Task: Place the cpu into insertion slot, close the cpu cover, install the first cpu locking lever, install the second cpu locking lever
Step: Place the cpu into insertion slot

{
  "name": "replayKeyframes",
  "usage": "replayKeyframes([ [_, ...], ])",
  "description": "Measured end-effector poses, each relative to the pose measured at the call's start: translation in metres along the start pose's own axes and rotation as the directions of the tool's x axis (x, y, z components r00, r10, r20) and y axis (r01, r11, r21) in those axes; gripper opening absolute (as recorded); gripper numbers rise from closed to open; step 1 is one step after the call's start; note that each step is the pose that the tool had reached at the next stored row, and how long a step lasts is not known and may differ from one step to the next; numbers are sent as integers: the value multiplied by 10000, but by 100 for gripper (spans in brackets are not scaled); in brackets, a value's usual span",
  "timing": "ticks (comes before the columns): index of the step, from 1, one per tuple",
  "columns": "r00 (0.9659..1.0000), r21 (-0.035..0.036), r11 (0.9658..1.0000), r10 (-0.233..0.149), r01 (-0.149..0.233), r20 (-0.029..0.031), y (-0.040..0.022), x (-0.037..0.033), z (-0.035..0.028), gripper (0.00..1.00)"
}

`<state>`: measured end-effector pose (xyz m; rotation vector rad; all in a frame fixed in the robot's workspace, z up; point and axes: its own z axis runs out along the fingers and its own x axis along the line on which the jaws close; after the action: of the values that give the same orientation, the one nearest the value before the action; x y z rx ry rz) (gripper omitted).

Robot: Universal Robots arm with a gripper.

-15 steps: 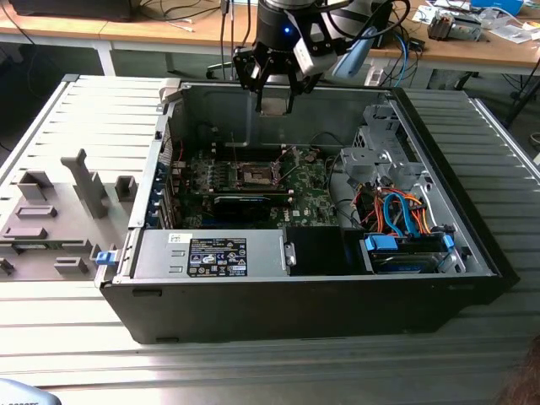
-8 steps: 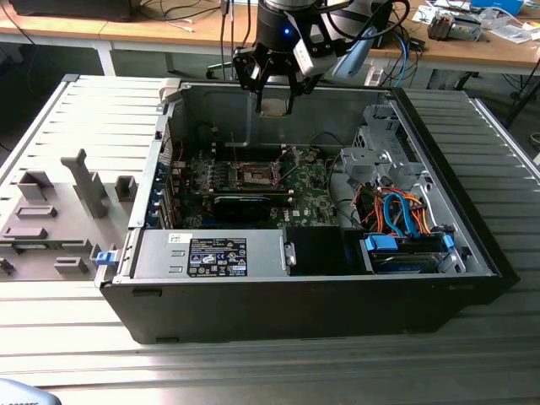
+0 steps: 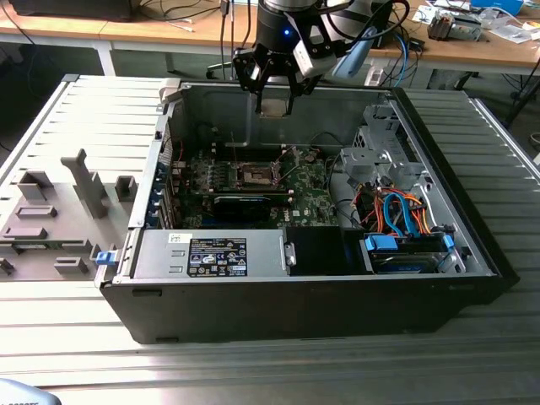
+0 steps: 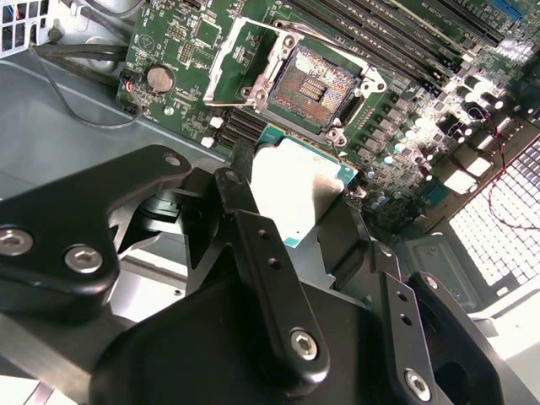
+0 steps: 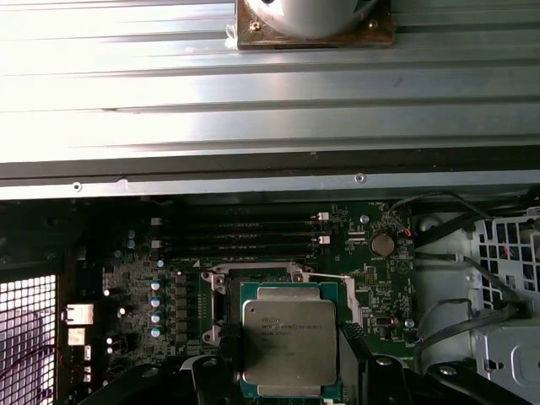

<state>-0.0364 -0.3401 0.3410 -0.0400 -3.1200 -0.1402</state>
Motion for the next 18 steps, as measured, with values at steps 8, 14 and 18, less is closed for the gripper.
replayKeyframes([
  [8,10000,459,9989,7,-8,12,-1,0,10,55],
  [14,10000,780,9970,8,-9,21,-2,0,25,55],
  [18,10000,780,9970,7,-9,20,-3,0,24,55],
])
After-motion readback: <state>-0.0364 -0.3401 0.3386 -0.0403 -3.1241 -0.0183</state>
